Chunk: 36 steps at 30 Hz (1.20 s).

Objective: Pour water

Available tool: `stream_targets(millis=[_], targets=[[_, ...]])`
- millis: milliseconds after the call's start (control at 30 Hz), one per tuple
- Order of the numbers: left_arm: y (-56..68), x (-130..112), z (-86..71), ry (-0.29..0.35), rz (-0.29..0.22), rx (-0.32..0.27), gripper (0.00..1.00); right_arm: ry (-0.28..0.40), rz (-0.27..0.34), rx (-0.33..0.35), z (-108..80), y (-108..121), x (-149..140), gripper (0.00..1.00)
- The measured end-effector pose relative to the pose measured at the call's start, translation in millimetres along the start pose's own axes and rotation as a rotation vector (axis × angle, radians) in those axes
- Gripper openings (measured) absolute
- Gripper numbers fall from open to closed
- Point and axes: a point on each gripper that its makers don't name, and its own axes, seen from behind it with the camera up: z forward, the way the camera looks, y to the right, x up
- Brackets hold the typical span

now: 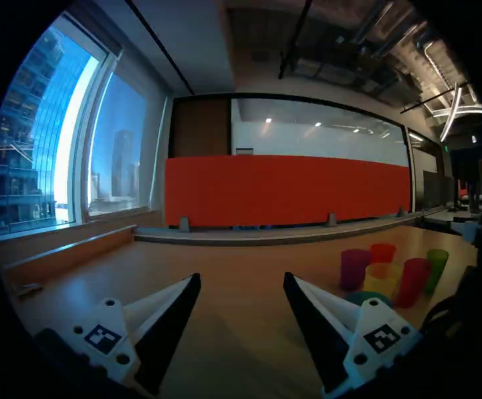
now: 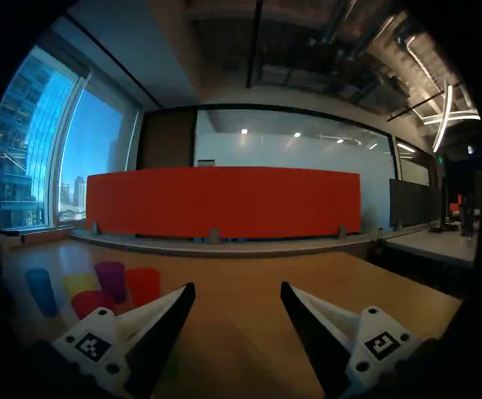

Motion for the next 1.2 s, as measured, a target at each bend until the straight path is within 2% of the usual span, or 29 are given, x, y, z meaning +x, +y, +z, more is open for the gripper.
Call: stream_targets(millis=[1200], targets=[[-0.6, 0.2, 0.0, 0.0, 0.0, 0.0, 0.92, -0.009, 0.004, 0.003, 0.5, 1.9, -2.1, 0.99]])
